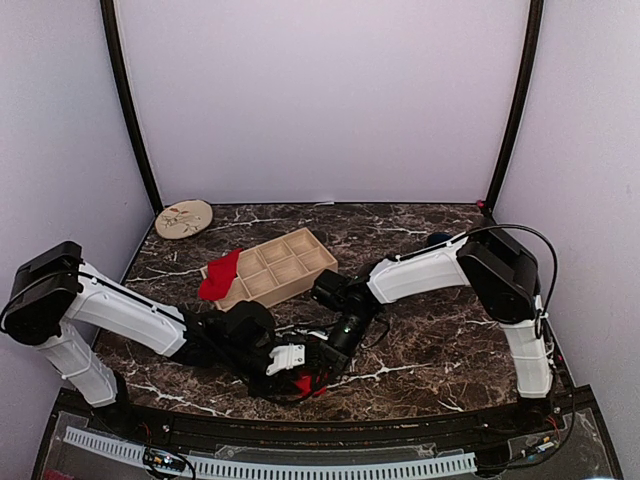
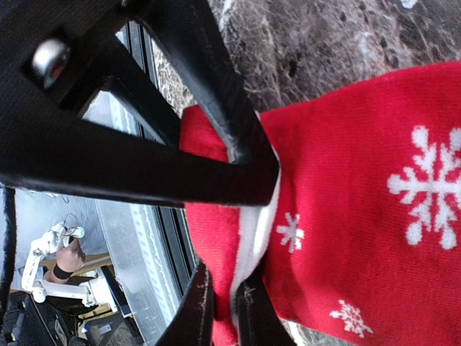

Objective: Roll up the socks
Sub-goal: Roll the sock at the center of the board.

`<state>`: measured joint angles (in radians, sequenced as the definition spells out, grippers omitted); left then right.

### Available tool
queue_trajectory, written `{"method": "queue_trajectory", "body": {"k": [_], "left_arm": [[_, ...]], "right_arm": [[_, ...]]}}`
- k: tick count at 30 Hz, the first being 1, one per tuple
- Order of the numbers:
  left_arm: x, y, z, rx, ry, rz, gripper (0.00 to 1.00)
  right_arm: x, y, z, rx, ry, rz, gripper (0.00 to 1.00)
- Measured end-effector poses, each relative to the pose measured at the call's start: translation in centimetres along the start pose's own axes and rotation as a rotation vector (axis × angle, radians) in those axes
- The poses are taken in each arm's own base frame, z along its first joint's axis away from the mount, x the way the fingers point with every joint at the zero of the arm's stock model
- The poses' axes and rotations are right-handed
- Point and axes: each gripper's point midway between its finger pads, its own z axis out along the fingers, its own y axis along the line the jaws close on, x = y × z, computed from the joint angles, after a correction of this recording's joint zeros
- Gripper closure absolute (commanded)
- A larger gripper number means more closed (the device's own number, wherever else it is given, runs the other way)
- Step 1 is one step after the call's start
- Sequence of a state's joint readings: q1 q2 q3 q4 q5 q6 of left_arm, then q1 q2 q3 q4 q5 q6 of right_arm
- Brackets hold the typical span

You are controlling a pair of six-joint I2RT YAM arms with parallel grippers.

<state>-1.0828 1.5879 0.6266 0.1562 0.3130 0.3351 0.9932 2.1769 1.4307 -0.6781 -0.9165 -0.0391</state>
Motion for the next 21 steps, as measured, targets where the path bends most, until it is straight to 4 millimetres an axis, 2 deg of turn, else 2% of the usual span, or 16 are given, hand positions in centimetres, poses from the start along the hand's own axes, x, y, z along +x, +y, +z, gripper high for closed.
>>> {"method": "queue_trajectory", "body": {"k": [6,9,11,12,14,17,21], "left_arm": [[-0.1,-0.3,0.3,0.024,0.003,-0.001,0.93],[-0.3,-0.5,0.4,0.046,0.005,0.001,1.00],[-0.4,-0.6,0.5,0.059,0.008,-0.003,1.00],[-0.5,-0.7,0.6,0.067,0.009,-0.005,1.00],[-0.6,-0.9,0.8,0.085,0.011,-0.009,1.00],[-0.8,-0.9,0.9,0.111,0.009,-0.021,1.00],[-0.7,-0.6,0.7,0.136,0.006,-0.057,1.00]], "right_arm": [[0.1,-0.1,-0.1,0.000,0.002,0.008,0.99],[0.3,-0.2,-0.1,0.000,0.005,0.016,0.89],[0.4,-0.2,-0.1,0.000,0.009,0.023,0.77],[0.5,-0.3,-0.1,0.000,0.010,0.027,0.66],[0.7,-0.4,-0.1,-0.005,0.010,0.038,0.57],[0.8,0.0,-0.4,-0.034,-0.006,0.043,0.51],[1.0,-0.1,-1.2,-0.042,-0.040,0.048,0.51]]}}
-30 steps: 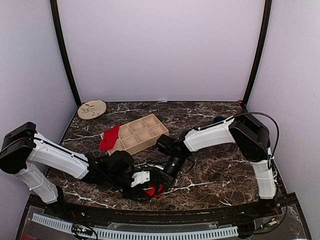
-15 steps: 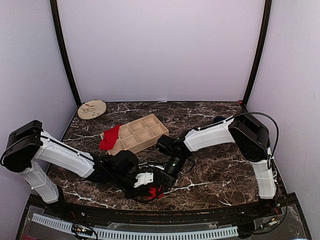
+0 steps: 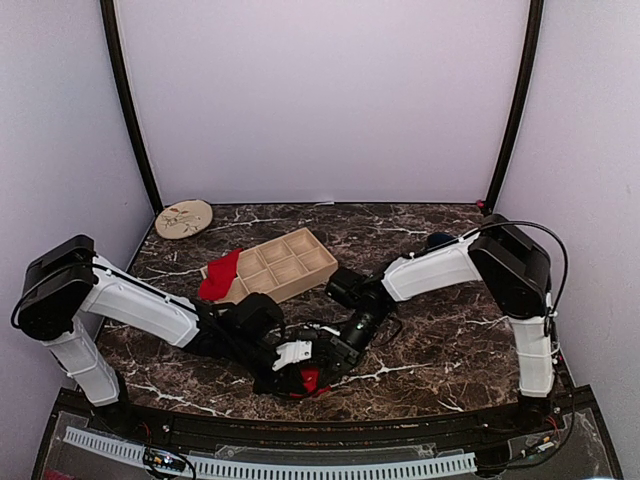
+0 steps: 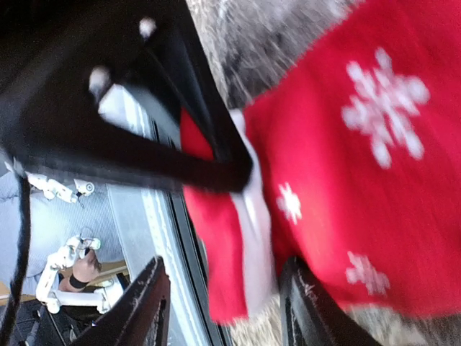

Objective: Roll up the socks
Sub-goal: Roll the sock at the center of the board.

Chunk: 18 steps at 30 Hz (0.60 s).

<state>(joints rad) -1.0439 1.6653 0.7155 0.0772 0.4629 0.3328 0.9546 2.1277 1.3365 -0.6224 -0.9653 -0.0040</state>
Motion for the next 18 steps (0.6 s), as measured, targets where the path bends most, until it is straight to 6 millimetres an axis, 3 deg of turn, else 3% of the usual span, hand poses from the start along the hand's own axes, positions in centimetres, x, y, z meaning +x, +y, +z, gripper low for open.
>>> {"method": "queue_trajectory", "body": {"k": [11,18], "left_arm": [[0.5,1.2,-0.9,0.074,0.002,-0.129,1.00],[0.2,1.5,-0.6,0.172,0.008,-0.212,1.00]], "right_arm": [[0.8,-1.7,-2.5,0.072,-0.091,0.044,0.52],[1.6,-3.2,-4.8,0.250,-0.181,0.035,0.54]]}}
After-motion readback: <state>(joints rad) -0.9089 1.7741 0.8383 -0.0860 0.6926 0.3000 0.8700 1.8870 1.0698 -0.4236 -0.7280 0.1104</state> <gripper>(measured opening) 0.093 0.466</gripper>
